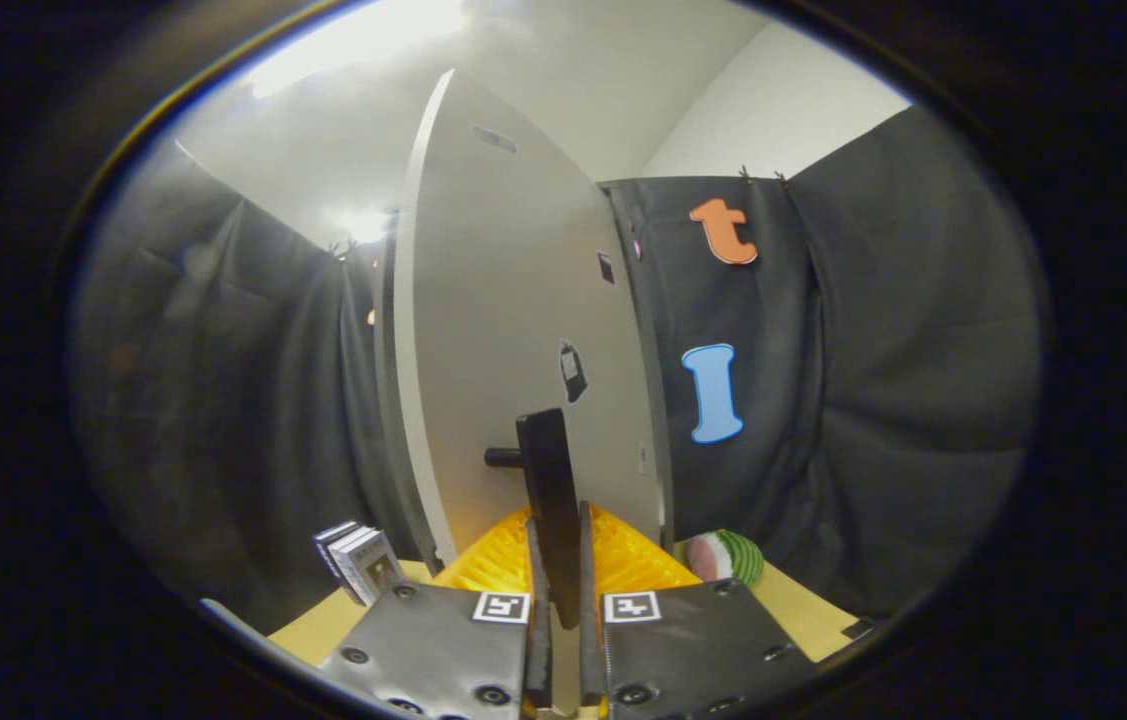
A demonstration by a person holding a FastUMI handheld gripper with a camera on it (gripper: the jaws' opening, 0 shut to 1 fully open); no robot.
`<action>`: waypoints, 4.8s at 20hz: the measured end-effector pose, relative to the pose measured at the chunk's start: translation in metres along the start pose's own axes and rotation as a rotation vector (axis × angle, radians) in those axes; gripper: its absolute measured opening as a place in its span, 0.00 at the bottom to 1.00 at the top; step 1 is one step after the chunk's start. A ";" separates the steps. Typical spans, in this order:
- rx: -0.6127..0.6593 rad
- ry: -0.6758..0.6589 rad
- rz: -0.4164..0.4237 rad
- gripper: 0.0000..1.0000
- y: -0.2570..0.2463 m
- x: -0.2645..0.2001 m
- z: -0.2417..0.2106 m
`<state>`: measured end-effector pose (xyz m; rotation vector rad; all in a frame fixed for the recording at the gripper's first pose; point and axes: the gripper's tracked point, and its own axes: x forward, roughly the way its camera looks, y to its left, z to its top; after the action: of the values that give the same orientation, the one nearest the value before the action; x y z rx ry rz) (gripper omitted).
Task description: Open the shoe cabinet door, grab the shoes and put them into the shoe cabinet, then close the shoe cabinet door.
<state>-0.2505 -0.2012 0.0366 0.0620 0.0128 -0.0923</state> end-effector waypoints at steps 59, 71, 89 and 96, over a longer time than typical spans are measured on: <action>-0.073 0.133 0.064 0.10 0.018 0.001 -0.067; -0.081 0.368 0.086 0.34 0.098 0.051 -0.183; -0.187 0.841 0.066 0.41 0.088 0.034 -0.460; -0.245 0.943 0.056 0.41 0.072 0.010 -0.507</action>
<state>-0.2385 -0.0987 -0.4655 -0.1436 0.9626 0.0017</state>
